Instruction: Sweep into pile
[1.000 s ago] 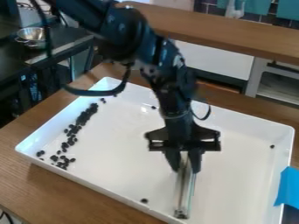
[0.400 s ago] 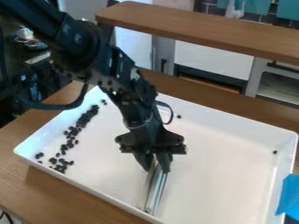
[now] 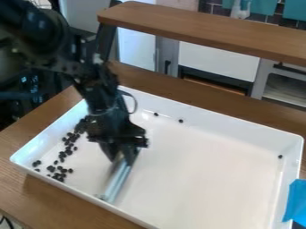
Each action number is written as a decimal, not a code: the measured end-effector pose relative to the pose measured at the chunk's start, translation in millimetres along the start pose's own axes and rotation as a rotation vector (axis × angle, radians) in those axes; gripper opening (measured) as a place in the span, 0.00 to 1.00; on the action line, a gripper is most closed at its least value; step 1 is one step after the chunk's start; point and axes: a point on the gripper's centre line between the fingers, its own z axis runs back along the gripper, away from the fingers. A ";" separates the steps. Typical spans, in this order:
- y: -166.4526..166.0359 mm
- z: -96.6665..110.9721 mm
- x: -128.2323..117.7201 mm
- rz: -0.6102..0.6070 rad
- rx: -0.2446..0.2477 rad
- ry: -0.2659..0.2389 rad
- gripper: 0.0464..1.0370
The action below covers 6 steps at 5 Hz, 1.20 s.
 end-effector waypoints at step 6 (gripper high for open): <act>-11.2 40.2 67.0 0.153 -0.143 -0.060 0.33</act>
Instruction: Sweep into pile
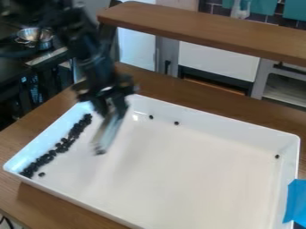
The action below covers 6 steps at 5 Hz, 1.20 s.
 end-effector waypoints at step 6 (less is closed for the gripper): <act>-86.6 -81.1 20.8 0.054 0.097 0.098 0.33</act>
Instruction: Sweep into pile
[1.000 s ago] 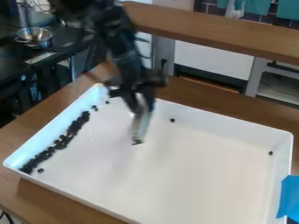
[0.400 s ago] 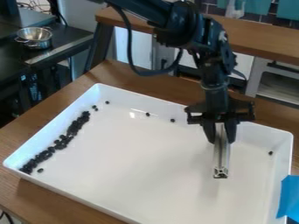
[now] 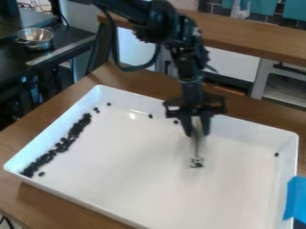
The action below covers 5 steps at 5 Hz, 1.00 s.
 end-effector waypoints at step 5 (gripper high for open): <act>152.3 22.4 31.4 0.008 0.102 0.000 0.33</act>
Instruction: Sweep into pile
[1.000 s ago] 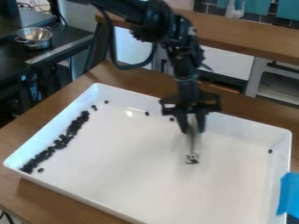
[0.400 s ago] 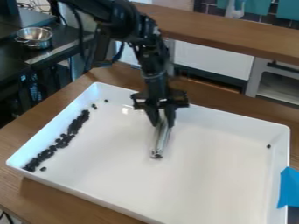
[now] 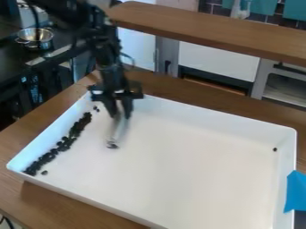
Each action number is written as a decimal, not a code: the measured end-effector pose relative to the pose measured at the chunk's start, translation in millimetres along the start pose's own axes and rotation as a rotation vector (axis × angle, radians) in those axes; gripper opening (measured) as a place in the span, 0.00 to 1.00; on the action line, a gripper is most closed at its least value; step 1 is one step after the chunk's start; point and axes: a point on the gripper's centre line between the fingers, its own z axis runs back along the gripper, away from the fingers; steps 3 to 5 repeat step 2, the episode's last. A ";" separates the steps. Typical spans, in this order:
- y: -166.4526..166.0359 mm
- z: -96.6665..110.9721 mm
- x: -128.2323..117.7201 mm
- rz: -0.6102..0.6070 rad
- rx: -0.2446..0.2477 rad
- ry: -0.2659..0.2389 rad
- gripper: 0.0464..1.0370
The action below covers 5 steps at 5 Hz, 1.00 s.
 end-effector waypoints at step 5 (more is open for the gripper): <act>-3.6 12.5 -15.9 0.029 -0.101 0.019 0.33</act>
